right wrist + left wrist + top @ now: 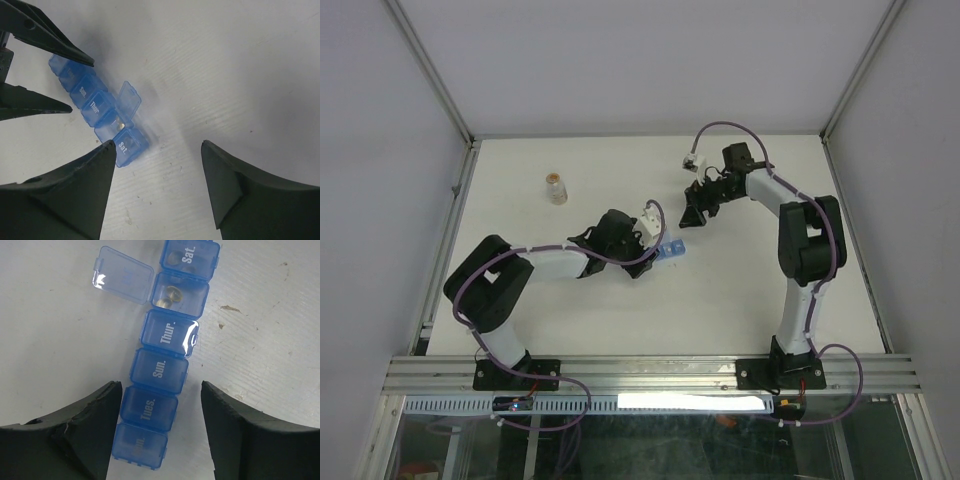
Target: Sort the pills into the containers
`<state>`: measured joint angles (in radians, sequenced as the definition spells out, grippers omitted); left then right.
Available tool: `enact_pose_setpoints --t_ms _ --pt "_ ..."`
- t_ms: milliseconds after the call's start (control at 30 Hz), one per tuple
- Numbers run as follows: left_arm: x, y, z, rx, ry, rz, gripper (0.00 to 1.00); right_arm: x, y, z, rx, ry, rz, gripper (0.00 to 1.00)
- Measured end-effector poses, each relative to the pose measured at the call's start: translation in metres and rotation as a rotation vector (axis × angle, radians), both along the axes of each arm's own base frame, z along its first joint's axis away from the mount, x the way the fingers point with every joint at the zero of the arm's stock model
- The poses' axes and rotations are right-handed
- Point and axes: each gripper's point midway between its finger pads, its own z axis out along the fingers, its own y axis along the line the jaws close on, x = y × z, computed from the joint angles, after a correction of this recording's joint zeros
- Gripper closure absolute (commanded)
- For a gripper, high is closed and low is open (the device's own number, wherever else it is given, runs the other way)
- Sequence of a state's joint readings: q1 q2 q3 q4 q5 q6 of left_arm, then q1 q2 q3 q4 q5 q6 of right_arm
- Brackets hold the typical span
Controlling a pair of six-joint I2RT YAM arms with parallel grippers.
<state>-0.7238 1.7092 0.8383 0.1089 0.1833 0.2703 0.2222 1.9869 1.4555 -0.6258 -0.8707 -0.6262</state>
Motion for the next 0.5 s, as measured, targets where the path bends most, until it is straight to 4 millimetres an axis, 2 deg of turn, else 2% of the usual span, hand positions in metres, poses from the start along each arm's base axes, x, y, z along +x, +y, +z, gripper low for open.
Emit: enact_pose_setpoints --t_ms 67,233,500 --pt "0.001 0.001 -0.001 0.0 0.011 0.011 0.4 0.001 0.003 -0.004 -0.006 0.012 -0.001 0.33" --pt "-0.001 0.002 -0.004 0.002 0.029 0.019 0.46 0.007 0.007 -0.016 -0.038 0.049 -0.024 0.51" --pt "-0.002 0.002 -0.009 0.008 0.034 0.013 0.52 0.02 0.012 -0.031 -0.075 0.103 -0.077 0.66"
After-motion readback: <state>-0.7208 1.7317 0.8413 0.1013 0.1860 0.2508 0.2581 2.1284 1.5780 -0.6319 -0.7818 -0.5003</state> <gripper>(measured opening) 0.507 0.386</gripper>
